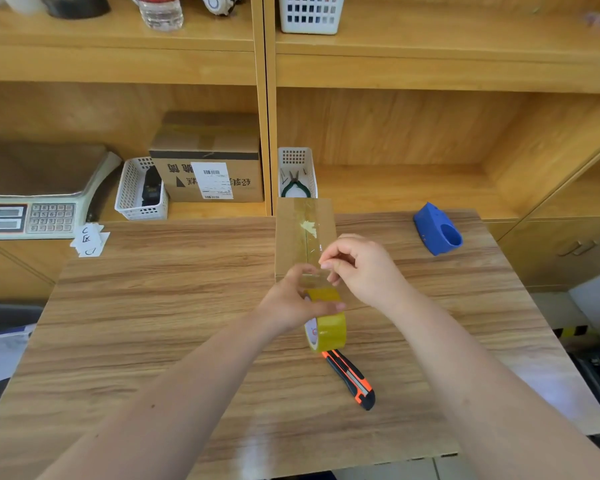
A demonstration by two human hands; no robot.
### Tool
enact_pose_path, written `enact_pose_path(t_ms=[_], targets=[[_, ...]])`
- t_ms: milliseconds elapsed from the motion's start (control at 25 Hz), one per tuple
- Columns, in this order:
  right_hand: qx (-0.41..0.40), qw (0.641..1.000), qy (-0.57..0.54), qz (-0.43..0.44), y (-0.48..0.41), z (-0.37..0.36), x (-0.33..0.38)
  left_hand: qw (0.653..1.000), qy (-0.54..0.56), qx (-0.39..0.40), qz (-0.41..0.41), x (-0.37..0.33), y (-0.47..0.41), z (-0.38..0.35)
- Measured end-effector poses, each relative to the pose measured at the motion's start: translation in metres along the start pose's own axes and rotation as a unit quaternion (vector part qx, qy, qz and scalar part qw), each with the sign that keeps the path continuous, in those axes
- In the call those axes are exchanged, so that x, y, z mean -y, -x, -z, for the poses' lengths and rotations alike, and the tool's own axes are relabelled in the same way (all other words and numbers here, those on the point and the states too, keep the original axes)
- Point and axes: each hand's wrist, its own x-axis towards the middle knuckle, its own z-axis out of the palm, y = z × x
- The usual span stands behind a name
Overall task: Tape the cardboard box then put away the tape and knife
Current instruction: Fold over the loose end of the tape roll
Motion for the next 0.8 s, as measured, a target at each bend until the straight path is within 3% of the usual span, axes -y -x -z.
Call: enact_pose_path(t_ms=[200,360,440,600,800], targets=[[-0.017,0.997,-0.073,0.011,0.003,0.005,0.014,0.989,0.03,-0.071,-0.126,0.0,0.004,0.009],[-0.044,0.995,-0.083,0.041,0.001,0.009,0.025,0.984,0.053,-0.035,-0.167,-0.004,0.012,0.014],[-0.048,0.995,-0.065,0.055,0.001,0.011,0.03,0.984,0.069,-0.007,-0.164,-0.002,0.012,0.013],[-0.057,0.995,-0.018,0.08,0.001,0.014,0.031,0.985,0.079,-0.049,-0.144,-0.004,0.012,0.01],[-0.131,0.987,-0.025,0.089,0.006,0.007,0.022,0.994,0.074,-0.037,-0.065,-0.016,0.01,0.01]])
